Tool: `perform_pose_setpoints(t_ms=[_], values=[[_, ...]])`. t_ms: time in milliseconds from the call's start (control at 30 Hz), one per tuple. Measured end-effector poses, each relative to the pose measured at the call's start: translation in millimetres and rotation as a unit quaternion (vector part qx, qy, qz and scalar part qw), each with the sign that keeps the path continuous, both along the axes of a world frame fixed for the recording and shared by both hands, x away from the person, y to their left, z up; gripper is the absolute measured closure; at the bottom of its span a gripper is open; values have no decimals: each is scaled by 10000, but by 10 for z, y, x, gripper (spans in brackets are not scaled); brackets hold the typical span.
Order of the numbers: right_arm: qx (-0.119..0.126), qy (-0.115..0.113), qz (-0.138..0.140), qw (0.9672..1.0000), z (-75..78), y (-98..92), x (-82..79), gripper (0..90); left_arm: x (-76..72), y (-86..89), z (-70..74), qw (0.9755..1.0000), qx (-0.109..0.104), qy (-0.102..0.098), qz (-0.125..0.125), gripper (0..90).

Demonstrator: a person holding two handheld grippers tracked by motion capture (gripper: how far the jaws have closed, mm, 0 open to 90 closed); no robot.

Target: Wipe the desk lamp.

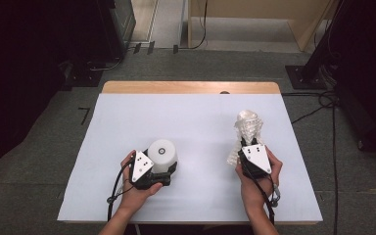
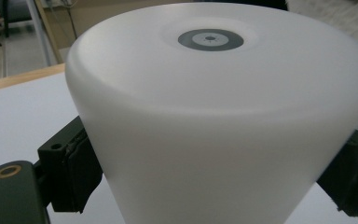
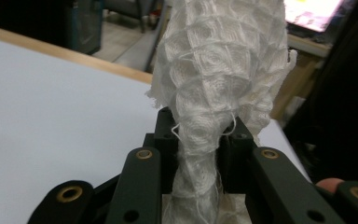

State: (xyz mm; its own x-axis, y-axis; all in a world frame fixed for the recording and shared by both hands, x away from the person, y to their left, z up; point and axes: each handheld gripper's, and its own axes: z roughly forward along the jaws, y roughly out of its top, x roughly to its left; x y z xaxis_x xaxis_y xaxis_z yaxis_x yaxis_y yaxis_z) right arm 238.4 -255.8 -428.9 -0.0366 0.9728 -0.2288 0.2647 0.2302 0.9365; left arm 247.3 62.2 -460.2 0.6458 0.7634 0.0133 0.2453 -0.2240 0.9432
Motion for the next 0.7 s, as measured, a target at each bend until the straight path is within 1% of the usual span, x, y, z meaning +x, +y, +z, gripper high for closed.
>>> perform_pose_setpoints(t_ms=[33, 67, 100, 133, 167, 233, 267, 300, 367, 433, 467, 500, 533, 567, 633, 700], values=[[-18, 117, 212, 9997, -42, 20, 28, 724, 2, 2, 4, 10000, 15, -13, -44, 83], [30, 329, 389, 9987, -99, 67, 52, 725, 0, -7, 4, 10000, 4, -25, -71, 83], [48, 543, 591, 9968, -165, 123, 81, 724, -5, -14, 4, 9999, 38, -37, -118, 83], [112, 781, 817, 9935, -236, 191, 109, 725, -10, -27, 2, 9998, 49, -53, -172, 83], [130, 996, 1033, 9896, -305, 258, 135, 725, -18, -40, 2, 9997, 61, -65, -221, 83], [283, 1350, 1447, 9798, -413, 387, 157, 725, -27, -59, 4, 9993, 57, -61, -353, 83], [349, 1468, 1649, 9747, -444, 443, 159, 725, -29, -61, 6, 9990, 52, -66, -429, 83], [449, 1537, 1849, 9696, -459, 488, 156, 725, -34, -69, 5, 9988, 7, -55, -487, 83], [680, 1612, 2252, 9585, -462, 564, 137, 725, -33, -79, 5, 9983, 16, -33, -577, 83], [808, 1631, 2615, 9479, -448, 639, 102, 725, -35, -93, -1, 9981, -3, -26, -613, 83], [900, 1632, 2837, 9406, -434, 676, 82, 725, -34, -95, -4, 9979, 5, -20, -641, 83], [942, 1603, 3062, 9336, -417, 707, 65, 726, -33, -94, -5, 9978, 12, -11, -668, 83], [995, 1589, 3236, 9274, -393, 741, 40, 726, -33, -92, -6, 9976, 12, -5, -689, 83], [965, 1522, 3352, 9248, -368, 765, 25, 727, -34, -87, -4, 9976, 0, -3, -695, 83], [966, 1452, 3374, 9251, -317, 780, -1, 728, -24, -70, 0, 9975, -45, 12, -705, 83], [1212, 1344, 3473, 9201, -265, 737, -10, 728, -11, -61, 0, 9975, -61, 33, -700, 83]])
